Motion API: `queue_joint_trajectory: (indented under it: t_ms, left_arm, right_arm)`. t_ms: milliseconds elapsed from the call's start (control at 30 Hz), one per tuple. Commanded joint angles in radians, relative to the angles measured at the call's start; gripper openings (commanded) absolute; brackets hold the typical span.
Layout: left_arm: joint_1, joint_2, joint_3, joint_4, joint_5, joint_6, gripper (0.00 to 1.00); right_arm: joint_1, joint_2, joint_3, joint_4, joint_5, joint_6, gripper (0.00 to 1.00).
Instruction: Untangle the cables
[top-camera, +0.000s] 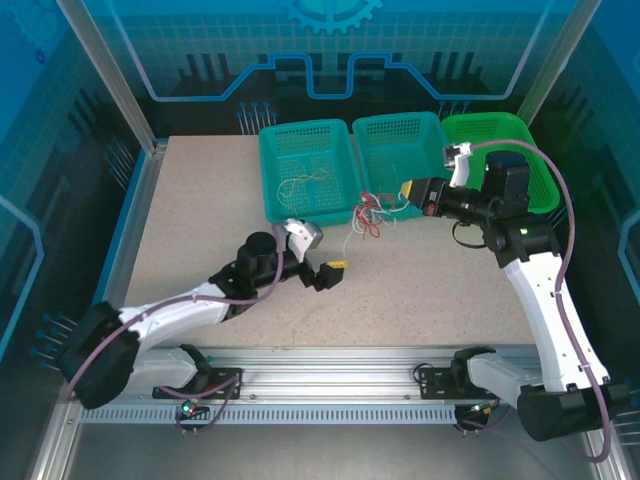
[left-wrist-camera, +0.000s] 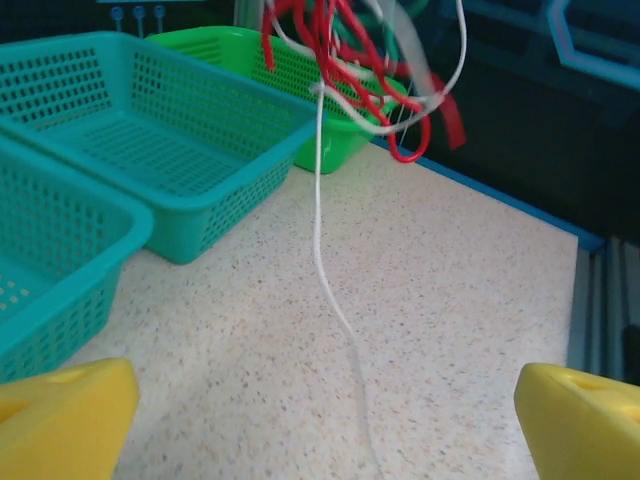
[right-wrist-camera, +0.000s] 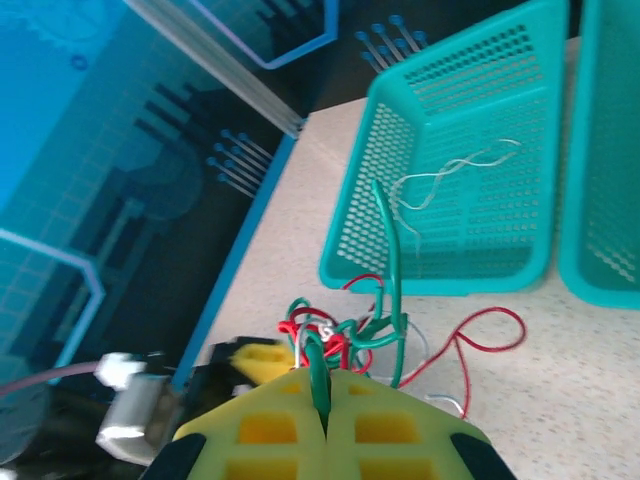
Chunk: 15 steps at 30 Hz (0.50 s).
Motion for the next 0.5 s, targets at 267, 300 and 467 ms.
queue_joint_trajectory:
  t_ms: [267, 300, 467]
  left_arm:
    - [-0.006, 0.157, 0.155, 0.181, -0.094, 0.019, 0.00]
    - [-0.006, 0.145, 0.150, 0.172, -0.134, 0.002, 0.00]
    - [0.012, -0.011, 0.111, 0.010, -0.371, -0.073, 0.00]
  right_arm:
    - [0.065, -0.047, 0.013, 0.003, 0.049, 0.026, 0.00]
    - [0.060, -0.053, 0.008, -0.024, 0.117, 0.022, 0.00]
    - [-0.098, -0.114, -0.172, -0.053, 0.334, 0.112, 0.00]
